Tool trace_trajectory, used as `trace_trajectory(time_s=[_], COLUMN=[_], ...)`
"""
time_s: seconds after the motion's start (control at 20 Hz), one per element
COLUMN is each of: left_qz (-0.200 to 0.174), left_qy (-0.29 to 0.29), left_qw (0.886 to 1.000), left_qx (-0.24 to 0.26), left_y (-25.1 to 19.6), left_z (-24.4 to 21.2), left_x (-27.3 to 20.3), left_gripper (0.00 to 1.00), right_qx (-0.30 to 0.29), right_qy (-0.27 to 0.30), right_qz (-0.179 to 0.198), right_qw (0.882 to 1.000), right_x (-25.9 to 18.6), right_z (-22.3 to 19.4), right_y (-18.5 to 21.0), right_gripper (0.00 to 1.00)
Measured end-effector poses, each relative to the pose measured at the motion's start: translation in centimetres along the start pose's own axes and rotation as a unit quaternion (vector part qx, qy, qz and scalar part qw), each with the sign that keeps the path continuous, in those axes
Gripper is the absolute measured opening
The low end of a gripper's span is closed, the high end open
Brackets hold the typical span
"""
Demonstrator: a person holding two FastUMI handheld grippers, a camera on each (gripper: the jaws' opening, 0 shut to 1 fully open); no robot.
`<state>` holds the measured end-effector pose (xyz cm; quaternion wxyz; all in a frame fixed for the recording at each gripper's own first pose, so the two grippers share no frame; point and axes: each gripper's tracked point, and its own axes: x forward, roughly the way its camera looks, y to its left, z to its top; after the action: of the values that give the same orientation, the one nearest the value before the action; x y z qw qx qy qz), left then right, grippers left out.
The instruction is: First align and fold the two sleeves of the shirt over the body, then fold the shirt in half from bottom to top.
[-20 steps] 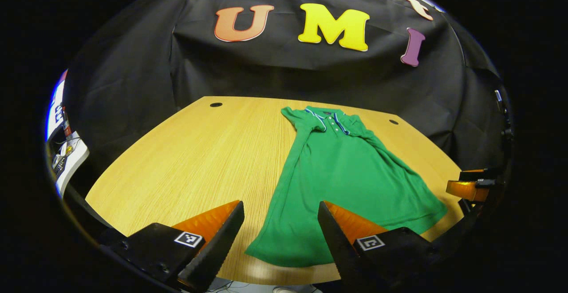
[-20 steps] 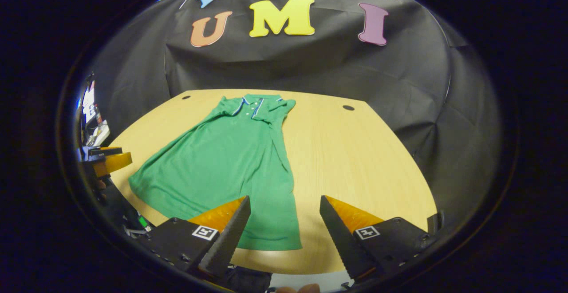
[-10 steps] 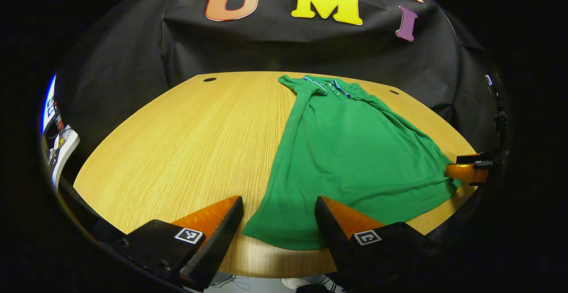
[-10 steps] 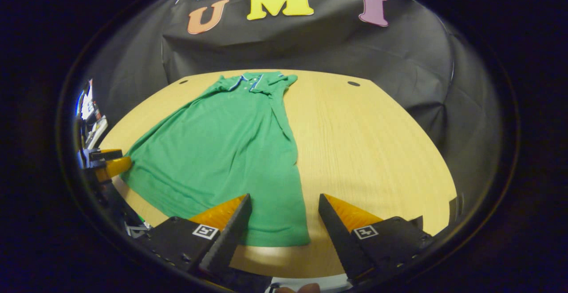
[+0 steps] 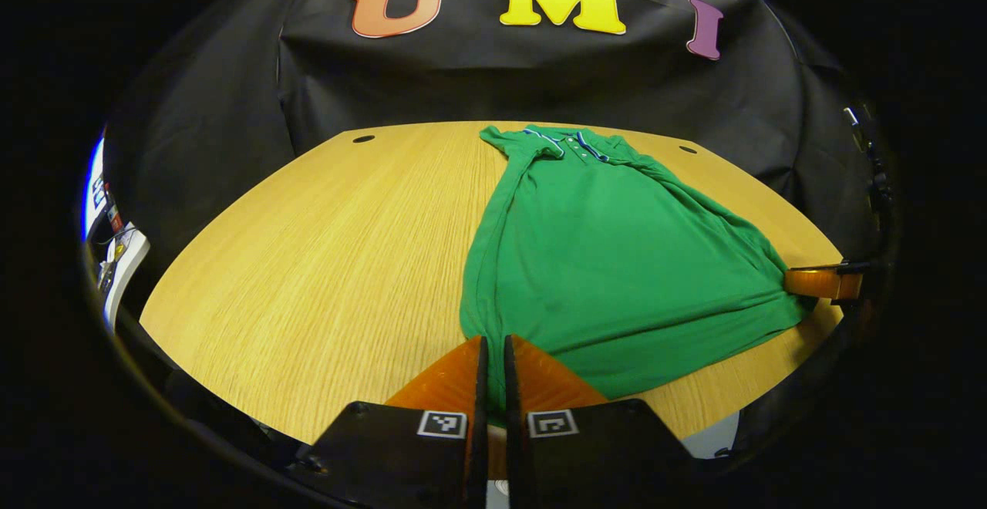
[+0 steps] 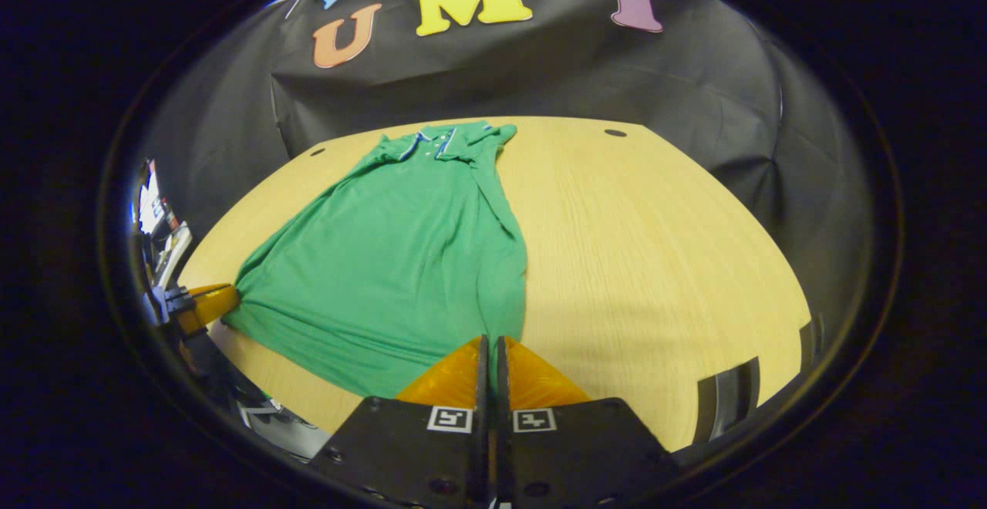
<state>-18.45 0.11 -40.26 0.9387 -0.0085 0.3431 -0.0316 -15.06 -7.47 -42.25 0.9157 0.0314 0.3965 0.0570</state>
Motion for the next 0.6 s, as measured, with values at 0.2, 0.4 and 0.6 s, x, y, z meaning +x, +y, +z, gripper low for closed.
trace_trajectory(time_s=[0.2,0.4,0.6], left_qz=[-0.020,-0.042,-0.063], left_qy=[0.007,-0.007,-0.037], left_qw=[1.000,0.999,0.997], left_qx=[-0.014,-0.023,-0.028], left_y=[-0.5,-1.2,-1.6], left_z=[0.5,2.9,6.4], left_x=[-0.4,-1.5,-2.5], left_gripper=[0.06,0.06,0.06], right_qx=[0.000,0.023,0.039], right_qy=[0.015,0.006,-0.001], right_qz=[0.006,0.013,0.013], right_qw=[1.000,1.000,0.999], right_x=[-0.5,-2.5,-3.7], right_z=[0.1,1.5,3.7], right_y=[0.9,0.6,0.1], right_gripper=[0.00,0.00,0.01])
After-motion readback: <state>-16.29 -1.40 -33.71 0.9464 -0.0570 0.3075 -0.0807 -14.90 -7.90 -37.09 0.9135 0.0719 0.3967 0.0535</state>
